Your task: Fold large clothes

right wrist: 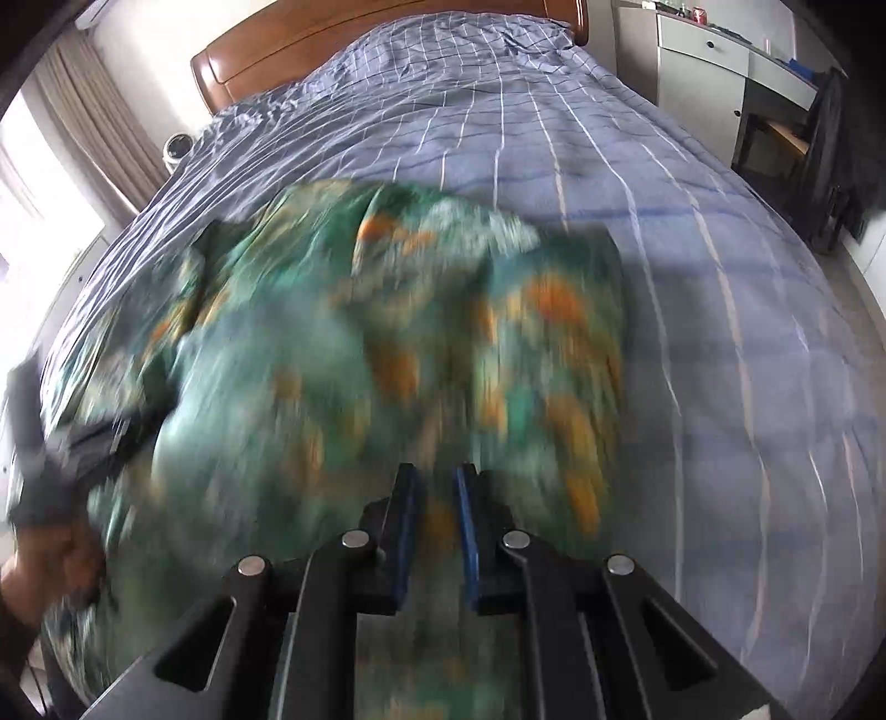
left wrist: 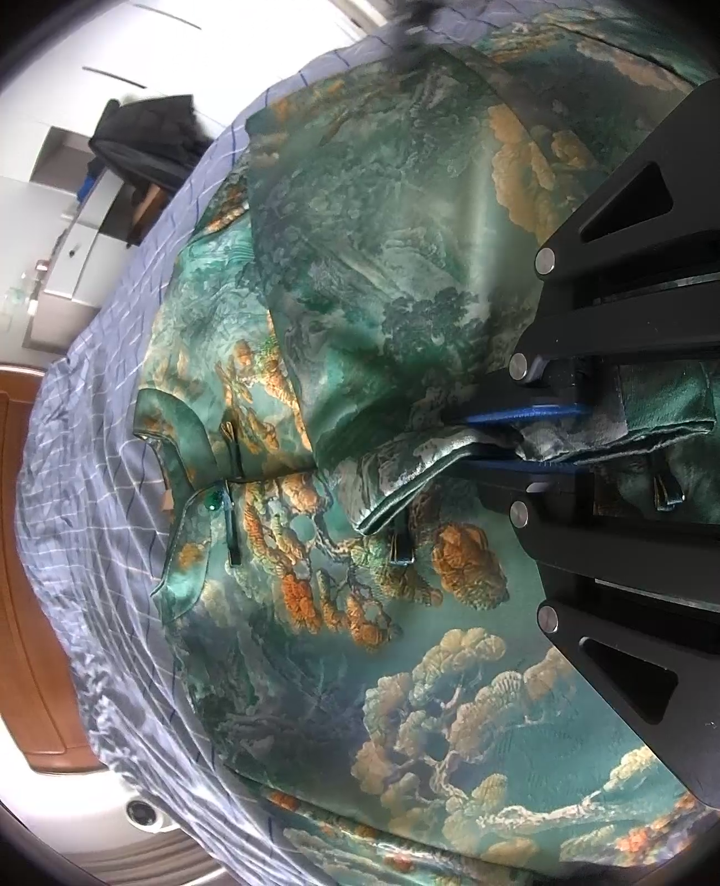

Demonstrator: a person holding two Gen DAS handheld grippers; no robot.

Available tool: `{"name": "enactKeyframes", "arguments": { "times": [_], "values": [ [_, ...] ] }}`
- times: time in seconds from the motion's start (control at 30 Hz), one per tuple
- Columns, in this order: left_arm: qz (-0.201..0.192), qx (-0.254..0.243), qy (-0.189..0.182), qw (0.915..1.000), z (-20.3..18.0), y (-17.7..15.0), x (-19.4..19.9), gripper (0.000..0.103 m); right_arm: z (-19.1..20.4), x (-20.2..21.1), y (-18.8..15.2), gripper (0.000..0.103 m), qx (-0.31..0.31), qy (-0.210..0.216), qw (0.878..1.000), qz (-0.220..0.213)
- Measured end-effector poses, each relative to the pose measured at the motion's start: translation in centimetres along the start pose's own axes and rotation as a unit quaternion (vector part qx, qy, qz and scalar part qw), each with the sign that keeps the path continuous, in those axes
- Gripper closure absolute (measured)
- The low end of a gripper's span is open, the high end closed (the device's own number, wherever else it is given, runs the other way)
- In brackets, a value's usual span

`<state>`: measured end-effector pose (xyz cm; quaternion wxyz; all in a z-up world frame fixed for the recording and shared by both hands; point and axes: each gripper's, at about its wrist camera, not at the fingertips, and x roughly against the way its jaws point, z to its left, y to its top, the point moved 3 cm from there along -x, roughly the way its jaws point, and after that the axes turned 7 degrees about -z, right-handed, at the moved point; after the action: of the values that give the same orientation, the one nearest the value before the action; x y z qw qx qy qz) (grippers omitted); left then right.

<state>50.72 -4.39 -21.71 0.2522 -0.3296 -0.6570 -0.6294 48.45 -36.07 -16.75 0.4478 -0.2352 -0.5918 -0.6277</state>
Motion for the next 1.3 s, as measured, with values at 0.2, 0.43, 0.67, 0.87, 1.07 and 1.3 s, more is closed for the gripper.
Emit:
{"name": "enactKeyframes", "arguments": {
  "times": [0.2,0.43,0.67,0.87,1.07,1.3],
  "values": [
    [0.001,-0.022,0.025,0.9994,-0.7,0.2,-0.1,0.091,-1.2,-1.7,-2.6,0.090,-0.034,0.001,0.999,0.021],
    [0.012,-0.030,0.057,0.9978,-0.7,-0.7,4.5,0.043,0.1,1.3,-2.7,0.080,-0.030,-0.034,0.999,-0.017],
    [0.001,-0.027,0.040,0.9988,2.5,-7.7,13.9,0.020,4.0,10.9,-8.8,0.040,0.011,-0.048,0.994,-0.093],
    [-0.001,0.016,0.085,0.9963,5.9,-14.4,19.5,0.019,8.0,15.8,-14.7,0.040,0.020,-0.072,0.987,-0.139],
    [-0.024,0.038,0.106,0.9933,8.7,-16.6,22.4,0.015,15.3,17.8,-18.6,0.040,0.018,-0.026,0.987,-0.160],
    [-0.031,0.066,0.118,0.9903,11.8,-18.2,24.0,0.014,24.2,17.9,-21.8,0.040,0.074,0.042,0.985,-0.151]
  ]
}}
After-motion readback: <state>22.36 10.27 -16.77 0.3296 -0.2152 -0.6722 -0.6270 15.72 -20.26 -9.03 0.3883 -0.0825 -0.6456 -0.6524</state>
